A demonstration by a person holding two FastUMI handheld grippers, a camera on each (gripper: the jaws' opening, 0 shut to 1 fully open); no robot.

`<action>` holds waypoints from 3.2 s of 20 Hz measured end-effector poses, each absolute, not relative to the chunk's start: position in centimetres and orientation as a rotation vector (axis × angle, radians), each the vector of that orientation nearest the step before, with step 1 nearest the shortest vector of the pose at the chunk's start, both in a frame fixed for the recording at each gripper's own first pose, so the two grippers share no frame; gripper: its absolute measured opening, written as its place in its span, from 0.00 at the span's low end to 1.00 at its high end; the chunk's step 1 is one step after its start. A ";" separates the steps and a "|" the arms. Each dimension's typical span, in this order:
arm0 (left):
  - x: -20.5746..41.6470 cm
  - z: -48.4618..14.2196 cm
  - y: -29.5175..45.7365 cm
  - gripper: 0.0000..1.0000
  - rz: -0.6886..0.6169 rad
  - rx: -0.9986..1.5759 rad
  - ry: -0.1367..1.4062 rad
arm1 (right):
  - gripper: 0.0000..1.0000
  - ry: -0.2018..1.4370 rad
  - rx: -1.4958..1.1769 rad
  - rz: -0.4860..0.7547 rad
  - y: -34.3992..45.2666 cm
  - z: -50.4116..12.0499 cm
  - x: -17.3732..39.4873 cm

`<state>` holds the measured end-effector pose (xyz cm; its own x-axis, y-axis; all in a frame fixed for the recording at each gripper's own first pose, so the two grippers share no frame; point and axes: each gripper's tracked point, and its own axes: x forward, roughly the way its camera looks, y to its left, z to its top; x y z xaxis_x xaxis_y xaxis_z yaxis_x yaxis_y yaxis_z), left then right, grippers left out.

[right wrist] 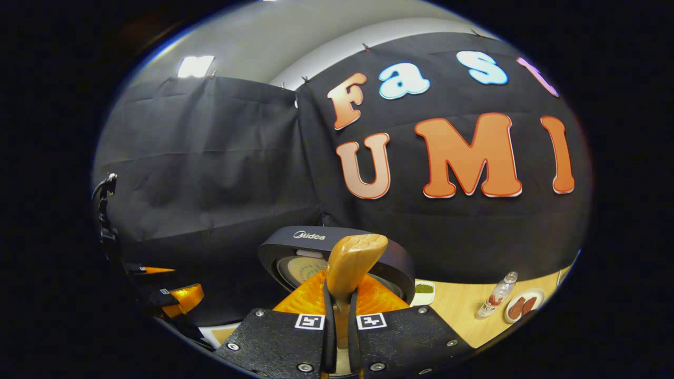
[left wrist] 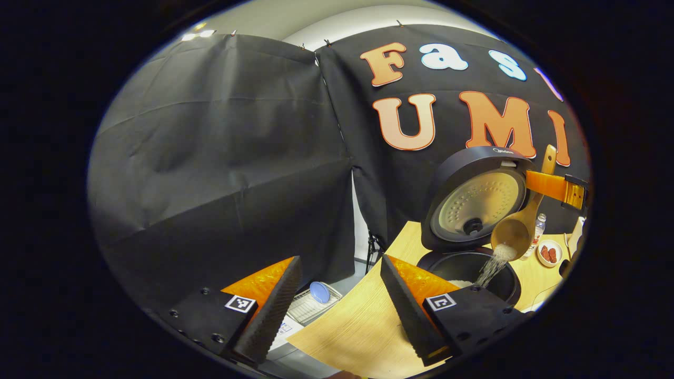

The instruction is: Close the left gripper, press the button to open the rice cooker; take a wooden spoon from the chopstick holder with the right hand, scoop a spoonful of rice and pour it into the rice cooker, then put the wooden spoon back into the chopstick holder.

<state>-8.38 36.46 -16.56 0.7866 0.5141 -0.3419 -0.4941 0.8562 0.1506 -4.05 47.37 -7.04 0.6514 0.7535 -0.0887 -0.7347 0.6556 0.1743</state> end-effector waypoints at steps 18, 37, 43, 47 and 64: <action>-7.5 -16.3 33.0 1.00 0.493 0.057 0.403 | 0.08 0.219 0.290 0.779 39.5 -5.4 -3.8; -4.8 -14.8 14.6 1.00 0.347 0.037 0.430 | 0.08 0.471 0.281 0.188 0.7 -19.8 -4.2; -4.4 -12.7 12.7 1.00 0.348 0.060 0.398 | 0.08 0.519 0.286 0.146 -2.3 -24.2 -5.9; -3.2 -10.5 12.4 1.00 0.344 0.084 0.368 | 0.08 0.608 0.300 0.113 -2.6 -28.9 -7.1; 14.7 -7.3 18.3 1.00 0.297 0.021 0.490 | 0.32 0.761 0.362 0.035 -5.7 -30.5 -11.2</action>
<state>14.66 18.34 -7.31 0.8404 0.2857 -0.4605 -0.2757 0.9570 0.0906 -11.22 -5.69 -30.48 0.7263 0.1608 -0.6683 0.0992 0.9375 0.3334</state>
